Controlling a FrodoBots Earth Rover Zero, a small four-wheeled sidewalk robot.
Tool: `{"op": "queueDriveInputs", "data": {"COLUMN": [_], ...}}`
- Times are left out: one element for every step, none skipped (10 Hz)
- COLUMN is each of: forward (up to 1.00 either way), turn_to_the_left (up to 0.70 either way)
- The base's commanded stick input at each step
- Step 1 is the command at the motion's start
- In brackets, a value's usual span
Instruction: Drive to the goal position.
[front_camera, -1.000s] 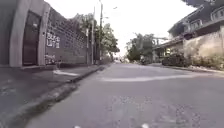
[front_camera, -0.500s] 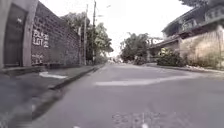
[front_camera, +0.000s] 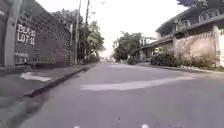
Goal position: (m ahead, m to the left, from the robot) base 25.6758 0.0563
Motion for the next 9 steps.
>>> {"op": "queueDriveInputs", "data": {"forward": [1.00, 1.00, 1.00, 1.00, 1.00, 1.00, 1.00, 1.00, 1.00], "turn_to_the_left": [0.00, 0.00, 0.00, 0.00, 0.00, 0.09, 0.38, 0.22, 0.06]}}
